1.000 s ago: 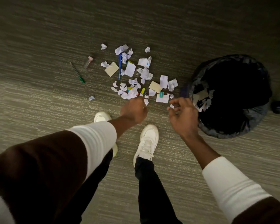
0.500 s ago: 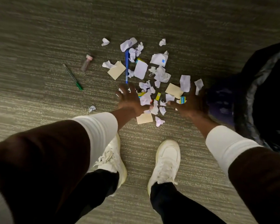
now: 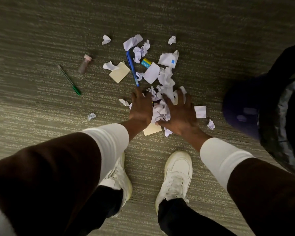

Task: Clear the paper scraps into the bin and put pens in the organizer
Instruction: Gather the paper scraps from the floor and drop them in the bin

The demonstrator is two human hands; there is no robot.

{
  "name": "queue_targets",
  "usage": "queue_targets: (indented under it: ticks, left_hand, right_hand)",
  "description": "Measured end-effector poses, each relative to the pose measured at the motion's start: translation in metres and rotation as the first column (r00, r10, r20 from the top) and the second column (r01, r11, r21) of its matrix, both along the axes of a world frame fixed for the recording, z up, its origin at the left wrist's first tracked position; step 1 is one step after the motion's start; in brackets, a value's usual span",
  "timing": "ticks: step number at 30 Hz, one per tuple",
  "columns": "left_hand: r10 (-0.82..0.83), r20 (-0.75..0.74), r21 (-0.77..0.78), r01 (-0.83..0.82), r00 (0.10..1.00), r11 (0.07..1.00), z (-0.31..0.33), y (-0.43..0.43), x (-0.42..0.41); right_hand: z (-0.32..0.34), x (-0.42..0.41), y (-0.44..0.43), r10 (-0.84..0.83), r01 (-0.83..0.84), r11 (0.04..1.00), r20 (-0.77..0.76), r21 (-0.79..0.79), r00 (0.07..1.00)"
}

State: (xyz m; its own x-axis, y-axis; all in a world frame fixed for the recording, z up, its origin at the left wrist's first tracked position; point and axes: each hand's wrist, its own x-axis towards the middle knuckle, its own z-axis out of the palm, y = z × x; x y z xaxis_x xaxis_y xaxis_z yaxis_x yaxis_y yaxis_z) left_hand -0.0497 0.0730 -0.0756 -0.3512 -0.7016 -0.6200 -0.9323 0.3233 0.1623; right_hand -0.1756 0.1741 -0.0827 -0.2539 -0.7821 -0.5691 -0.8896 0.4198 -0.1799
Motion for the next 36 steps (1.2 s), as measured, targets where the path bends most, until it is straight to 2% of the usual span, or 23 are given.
queue_targets:
  ticks: [6, 8, 12, 16, 20, 25, 28, 30, 36]
  left_hand:
    - [0.01, -0.078, 0.009, -0.009, 0.997, 1.0, -0.003, -0.016, 0.021]
    - [0.067, -0.135, 0.022, -0.065, 0.989, 0.998, -0.002, -0.019, 0.028]
    - [0.091, -0.238, 0.026, -0.087, 0.967, 0.996, 0.01, -0.021, 0.04]
    - [0.11, -0.284, -0.015, -0.119, 0.953, 0.993, 0.039, -0.019, 0.044]
    - [0.18, -0.304, -0.013, -0.193, 0.936, 0.981, 0.084, -0.017, 0.038]
    - [0.297, -0.341, 0.056, -0.296, 0.892, 0.954, 0.154, 0.002, 0.013]
    - [0.447, -0.379, 0.21, -0.395, 0.81, 0.895, 0.197, 0.021, -0.012]
    - [0.484, -0.421, 0.242, -0.419, 0.767, 0.875, 0.222, 0.034, -0.033]
    - [0.583, -0.504, 0.37, -0.45, 0.638, 0.813, 0.284, 0.073, -0.098]
  right_hand:
    - [-0.004, 0.021, -0.013, 0.026, -0.026, 0.999, -0.011, -0.027, 1.0]
    - [-0.006, 0.023, -0.016, -0.012, 0.016, 0.997, 0.048, -0.072, 0.999]
    - [-0.002, 0.017, -0.011, -0.226, 0.264, 0.949, 0.21, -0.171, 0.951]
    - [0.02, 0.004, -0.005, -0.439, 0.472, 0.864, 0.197, -0.175, 0.877]
    - [0.067, -0.004, 0.0, -0.574, 0.618, 0.755, 0.233, -0.221, 0.785]
    - [0.15, -0.006, 0.021, -0.637, 0.7, 0.671, 0.293, -0.244, 0.713]
    - [0.204, -0.005, 0.04, -0.636, 0.724, 0.62, 0.346, -0.303, 0.69]
    - [0.238, -0.007, 0.054, -0.642, 0.753, 0.574, 0.393, -0.322, 0.658]
    - [0.318, -0.045, 0.103, -0.677, 0.751, 0.492, 0.349, -0.441, 0.648]
